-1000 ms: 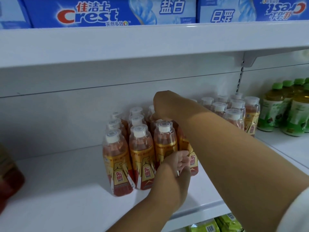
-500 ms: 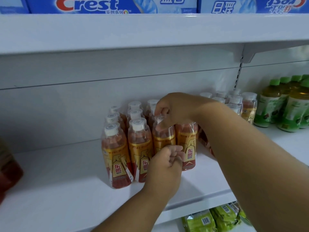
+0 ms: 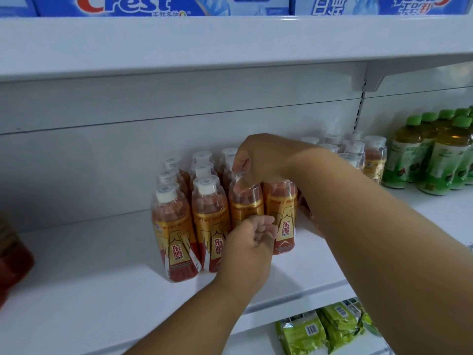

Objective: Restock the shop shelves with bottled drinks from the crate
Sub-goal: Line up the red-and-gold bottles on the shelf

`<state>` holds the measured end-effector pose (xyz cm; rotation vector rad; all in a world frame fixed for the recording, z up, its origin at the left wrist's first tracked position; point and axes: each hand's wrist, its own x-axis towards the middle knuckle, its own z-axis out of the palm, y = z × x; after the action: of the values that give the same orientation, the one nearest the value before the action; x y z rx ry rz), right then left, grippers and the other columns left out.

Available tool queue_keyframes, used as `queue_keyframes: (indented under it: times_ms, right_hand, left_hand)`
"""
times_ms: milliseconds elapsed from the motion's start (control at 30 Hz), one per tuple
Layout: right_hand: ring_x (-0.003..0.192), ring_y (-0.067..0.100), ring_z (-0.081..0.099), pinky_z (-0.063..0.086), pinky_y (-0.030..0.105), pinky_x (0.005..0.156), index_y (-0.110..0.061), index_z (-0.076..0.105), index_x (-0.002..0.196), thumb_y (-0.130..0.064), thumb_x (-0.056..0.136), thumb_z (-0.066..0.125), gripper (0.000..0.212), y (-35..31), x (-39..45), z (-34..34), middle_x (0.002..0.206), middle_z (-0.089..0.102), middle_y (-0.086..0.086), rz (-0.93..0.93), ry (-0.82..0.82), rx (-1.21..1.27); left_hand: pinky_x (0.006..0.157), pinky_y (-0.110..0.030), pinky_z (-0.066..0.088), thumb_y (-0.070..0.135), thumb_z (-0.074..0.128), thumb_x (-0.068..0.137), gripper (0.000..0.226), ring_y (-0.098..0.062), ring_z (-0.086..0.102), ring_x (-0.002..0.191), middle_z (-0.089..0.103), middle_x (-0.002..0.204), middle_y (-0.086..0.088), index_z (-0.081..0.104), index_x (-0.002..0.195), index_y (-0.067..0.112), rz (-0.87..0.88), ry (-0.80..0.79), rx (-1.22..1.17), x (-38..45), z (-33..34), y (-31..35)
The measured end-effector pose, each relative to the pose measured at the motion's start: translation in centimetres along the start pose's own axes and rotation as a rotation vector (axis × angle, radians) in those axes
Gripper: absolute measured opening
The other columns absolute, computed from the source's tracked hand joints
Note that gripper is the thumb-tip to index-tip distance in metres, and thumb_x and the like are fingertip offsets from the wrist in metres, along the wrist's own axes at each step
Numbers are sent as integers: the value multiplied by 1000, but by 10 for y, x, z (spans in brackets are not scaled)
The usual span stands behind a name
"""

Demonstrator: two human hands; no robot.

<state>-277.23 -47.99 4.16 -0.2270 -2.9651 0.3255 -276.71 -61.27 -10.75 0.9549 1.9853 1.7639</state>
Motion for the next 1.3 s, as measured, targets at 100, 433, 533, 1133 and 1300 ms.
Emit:
queue_keyframes:
  times_ms: [100,433,533,1133,1300]
  right_hand:
    - [106,18,60,50,34,89,-26,67,123,-52,75,82,57,-2,-2,1,121,66,-6,13,3,-16]
    - [111,20,57,44,30,86,-25,57,136,-47,84,76,59,-11,-12,7,133,60,-3,76,61,-90]
    - [115,23,55,41,29,84,-24,53,139,-48,91,66,55,-17,-32,14,134,56,0,69,174,-197]
    - [72,31,54,43,41,66,4,64,73,-4,79,58,12,-13,-311,180,72,59,15,-235,673,491]
    - [72,33,56,44,43,66,5,64,72,4,77,66,6,-13,-367,198,73,60,15,-156,604,514]
  left_hand:
    - [77,-15,48,0,51,100,39,8,65,89,71,100,10,61,101,38,-2,-2,-4,0,1,0]
    - [79,-21,47,2,53,100,35,7,64,86,71,102,6,61,101,37,19,-2,-32,-2,0,2]
    - [77,-22,46,-3,52,99,36,1,64,83,71,96,3,63,100,32,30,28,-69,-12,3,3]
    - [76,-19,47,15,57,91,24,-3,60,83,65,88,11,56,91,38,11,212,188,-219,93,-20]
    - [69,-14,45,6,55,85,32,2,58,76,64,79,20,58,84,38,22,209,170,-268,114,-30]
